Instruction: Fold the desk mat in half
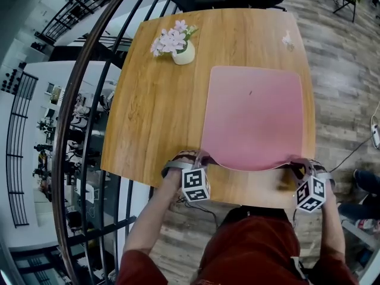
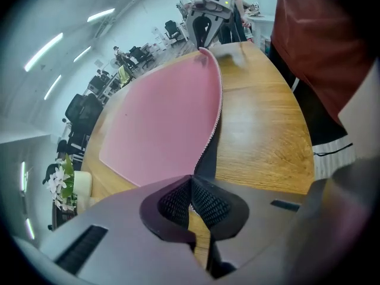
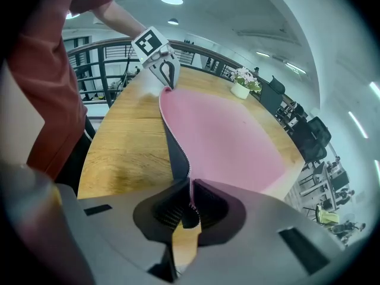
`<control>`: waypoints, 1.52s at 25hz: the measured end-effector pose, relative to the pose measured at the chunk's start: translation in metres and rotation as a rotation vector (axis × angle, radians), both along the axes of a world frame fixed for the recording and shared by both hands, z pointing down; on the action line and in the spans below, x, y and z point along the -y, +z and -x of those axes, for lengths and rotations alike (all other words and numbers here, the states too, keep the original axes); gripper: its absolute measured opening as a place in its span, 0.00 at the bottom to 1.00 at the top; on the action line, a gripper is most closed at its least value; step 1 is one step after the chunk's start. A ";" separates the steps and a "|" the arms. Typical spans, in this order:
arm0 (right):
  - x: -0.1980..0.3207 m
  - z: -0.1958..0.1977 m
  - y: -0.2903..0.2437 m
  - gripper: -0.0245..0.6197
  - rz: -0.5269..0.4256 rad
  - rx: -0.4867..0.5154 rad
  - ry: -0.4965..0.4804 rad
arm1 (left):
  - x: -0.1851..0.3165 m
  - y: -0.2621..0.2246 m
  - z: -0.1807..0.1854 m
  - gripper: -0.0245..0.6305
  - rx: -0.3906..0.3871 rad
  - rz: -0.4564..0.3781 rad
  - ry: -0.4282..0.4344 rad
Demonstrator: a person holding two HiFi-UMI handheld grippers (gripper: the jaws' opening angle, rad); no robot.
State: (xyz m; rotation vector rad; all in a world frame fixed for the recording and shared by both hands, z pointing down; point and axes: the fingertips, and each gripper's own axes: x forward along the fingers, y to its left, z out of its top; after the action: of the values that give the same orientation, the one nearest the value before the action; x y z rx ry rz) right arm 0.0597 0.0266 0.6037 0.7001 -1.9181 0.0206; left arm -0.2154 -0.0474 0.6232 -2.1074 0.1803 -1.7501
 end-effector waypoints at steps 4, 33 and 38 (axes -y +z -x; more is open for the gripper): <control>0.000 0.001 0.000 0.10 0.002 0.003 -0.005 | -0.002 -0.003 0.001 0.06 0.009 0.053 0.011; 0.019 -0.002 -0.007 0.09 -0.041 -0.006 -0.011 | 0.000 -0.010 0.005 0.06 0.002 0.151 -0.037; 0.033 -0.006 -0.002 0.09 -0.045 -0.028 0.007 | 0.024 -0.009 0.001 0.06 -0.019 0.072 -0.062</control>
State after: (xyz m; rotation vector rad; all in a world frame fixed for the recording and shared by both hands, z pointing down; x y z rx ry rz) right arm 0.0652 -0.0067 0.6021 0.7331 -1.8941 -0.0281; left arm -0.2161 -0.0709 0.6146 -2.1915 0.1929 -1.7984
